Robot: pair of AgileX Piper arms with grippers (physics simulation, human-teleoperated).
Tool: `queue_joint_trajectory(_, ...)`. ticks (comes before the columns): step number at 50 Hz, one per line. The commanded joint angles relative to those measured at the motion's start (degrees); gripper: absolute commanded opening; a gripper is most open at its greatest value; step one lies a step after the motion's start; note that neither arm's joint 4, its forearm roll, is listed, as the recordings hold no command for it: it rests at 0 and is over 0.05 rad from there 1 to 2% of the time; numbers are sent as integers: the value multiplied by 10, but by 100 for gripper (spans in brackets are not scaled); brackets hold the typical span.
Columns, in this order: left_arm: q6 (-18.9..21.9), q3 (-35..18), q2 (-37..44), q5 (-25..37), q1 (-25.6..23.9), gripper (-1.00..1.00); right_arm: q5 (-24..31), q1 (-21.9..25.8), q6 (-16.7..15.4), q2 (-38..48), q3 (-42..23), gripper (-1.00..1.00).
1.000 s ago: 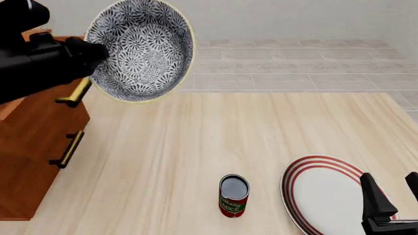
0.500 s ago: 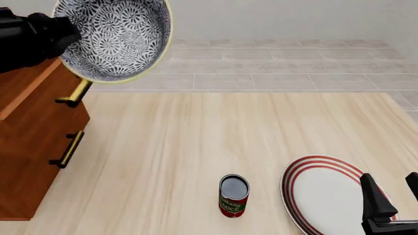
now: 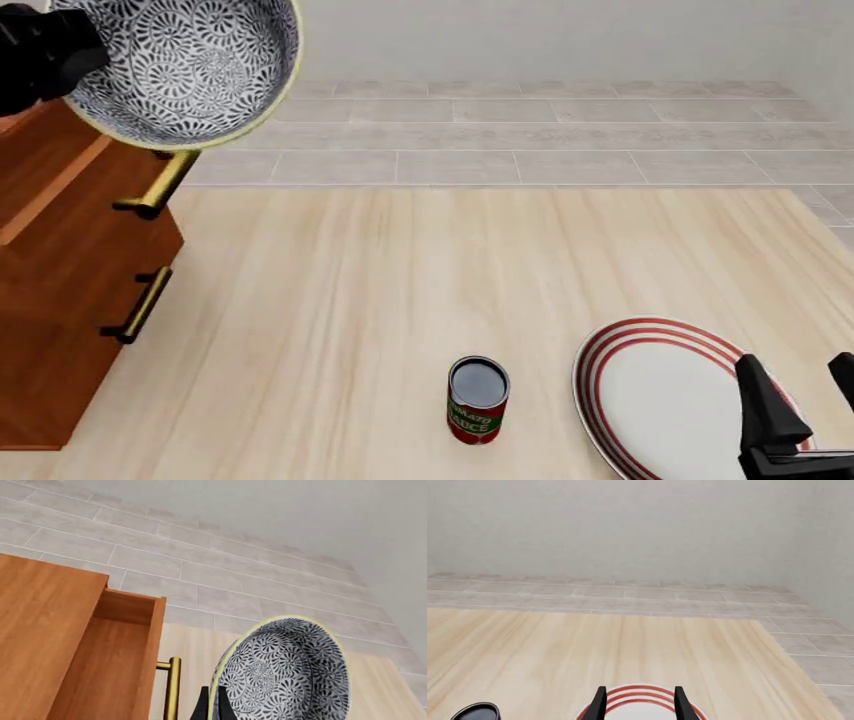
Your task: Put the bowl on top of the cabinet.
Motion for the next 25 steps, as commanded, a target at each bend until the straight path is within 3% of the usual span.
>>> queue_joint_trajectory(1,-2,-21,5,17,13,-100,1,0,0,-1,0,100)
queue_joint_trajectory(25,-56,-52,0,58,55,-100,3,1,-3,-4,0,100)
